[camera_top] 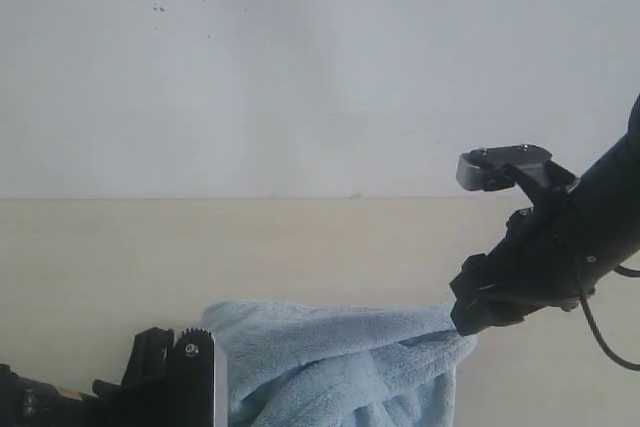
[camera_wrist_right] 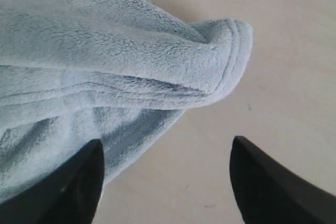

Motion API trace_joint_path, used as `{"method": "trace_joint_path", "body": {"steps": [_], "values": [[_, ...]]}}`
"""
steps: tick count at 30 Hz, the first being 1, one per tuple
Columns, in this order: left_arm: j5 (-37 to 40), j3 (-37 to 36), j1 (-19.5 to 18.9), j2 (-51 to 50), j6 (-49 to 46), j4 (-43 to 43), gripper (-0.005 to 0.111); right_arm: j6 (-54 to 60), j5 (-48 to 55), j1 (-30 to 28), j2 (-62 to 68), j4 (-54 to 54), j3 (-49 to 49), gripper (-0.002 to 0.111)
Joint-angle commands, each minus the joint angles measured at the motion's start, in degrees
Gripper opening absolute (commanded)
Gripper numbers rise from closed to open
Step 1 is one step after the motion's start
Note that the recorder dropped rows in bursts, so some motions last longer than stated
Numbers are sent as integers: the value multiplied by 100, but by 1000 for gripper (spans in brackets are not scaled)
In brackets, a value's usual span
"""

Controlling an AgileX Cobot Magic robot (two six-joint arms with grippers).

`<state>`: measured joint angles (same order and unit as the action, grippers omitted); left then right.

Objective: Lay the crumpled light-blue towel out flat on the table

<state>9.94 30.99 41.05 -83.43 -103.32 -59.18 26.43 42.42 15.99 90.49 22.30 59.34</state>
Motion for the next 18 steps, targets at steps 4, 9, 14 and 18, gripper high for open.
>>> {"method": "trace_joint_path", "body": {"steps": [4, 9, 14, 18], "values": [[-190, 27, 385, 12, -24, -186, 51, -85, -1156, -6, -56, -106, -641, 65], [-1037, 39, 385, -51, -24, -143, 51, -98, -1046, -6, -56, 162, -655, 65], [-994, 113, 385, -516, -24, -99, 51, -98, -807, -6, -56, 541, -668, 65], [-584, 332, 410, -1032, -51, 44, 51, -98, -749, -6, -56, 563, -668, 65]]}}
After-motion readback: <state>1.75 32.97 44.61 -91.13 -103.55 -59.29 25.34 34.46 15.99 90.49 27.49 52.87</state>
